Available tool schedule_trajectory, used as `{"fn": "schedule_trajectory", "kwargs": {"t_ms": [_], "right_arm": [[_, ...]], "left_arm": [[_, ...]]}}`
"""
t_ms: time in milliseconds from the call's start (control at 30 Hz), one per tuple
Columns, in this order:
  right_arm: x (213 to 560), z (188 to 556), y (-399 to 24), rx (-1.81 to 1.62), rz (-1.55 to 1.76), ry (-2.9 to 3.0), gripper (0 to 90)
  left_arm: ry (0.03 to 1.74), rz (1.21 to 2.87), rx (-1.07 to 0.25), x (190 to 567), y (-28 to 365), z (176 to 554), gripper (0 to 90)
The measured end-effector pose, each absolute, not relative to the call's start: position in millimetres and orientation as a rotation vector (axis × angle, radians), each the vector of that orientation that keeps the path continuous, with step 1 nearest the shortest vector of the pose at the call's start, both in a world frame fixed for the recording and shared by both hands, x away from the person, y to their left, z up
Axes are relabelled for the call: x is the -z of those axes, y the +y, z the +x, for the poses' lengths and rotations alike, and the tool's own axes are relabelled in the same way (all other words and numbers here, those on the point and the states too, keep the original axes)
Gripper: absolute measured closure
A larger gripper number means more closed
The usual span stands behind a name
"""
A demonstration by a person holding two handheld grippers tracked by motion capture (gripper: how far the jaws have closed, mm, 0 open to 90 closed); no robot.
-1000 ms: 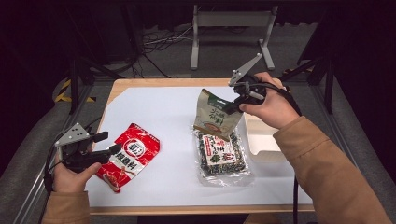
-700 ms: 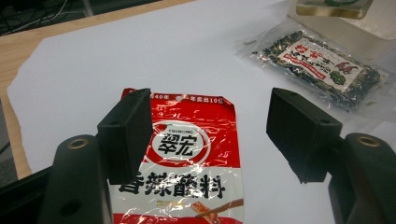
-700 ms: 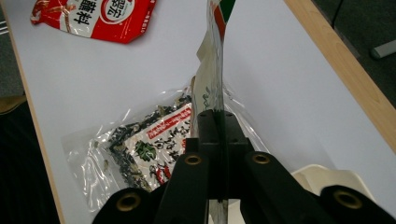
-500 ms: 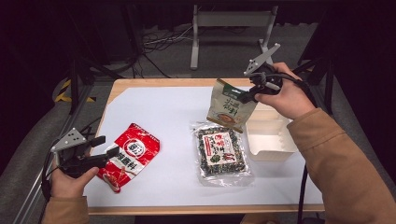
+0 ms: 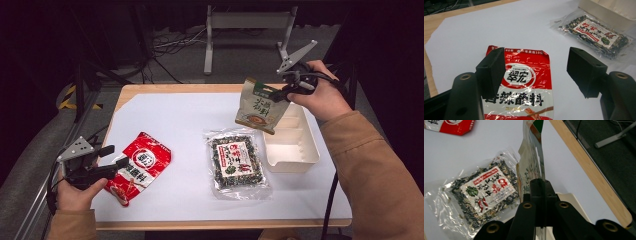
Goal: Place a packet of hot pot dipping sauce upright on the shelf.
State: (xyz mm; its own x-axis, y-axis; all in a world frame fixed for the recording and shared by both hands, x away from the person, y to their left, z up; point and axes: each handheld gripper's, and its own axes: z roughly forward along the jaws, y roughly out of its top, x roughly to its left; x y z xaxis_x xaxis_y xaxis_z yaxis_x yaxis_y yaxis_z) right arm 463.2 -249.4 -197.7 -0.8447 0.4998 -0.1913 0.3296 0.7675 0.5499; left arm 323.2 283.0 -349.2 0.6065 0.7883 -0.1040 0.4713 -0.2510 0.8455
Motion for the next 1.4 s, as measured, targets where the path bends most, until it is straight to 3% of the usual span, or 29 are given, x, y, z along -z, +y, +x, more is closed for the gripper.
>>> {"fn": "schedule_trajectory", "kwargs": {"t_ms": [667,1400], "right_arm": [[199.3,479.0,-293.6,-0.690,0.616,2.526,89.7],[208.3,502.8,-315.4,-0.593,0.478,2.482,89.7]], "left_arm": [[1.001,1.903,-0.415,350.8,279.6,328.3,31.8],[1.086,1.884,-0.427,357.2,298.3,302.5,31.6]]}}
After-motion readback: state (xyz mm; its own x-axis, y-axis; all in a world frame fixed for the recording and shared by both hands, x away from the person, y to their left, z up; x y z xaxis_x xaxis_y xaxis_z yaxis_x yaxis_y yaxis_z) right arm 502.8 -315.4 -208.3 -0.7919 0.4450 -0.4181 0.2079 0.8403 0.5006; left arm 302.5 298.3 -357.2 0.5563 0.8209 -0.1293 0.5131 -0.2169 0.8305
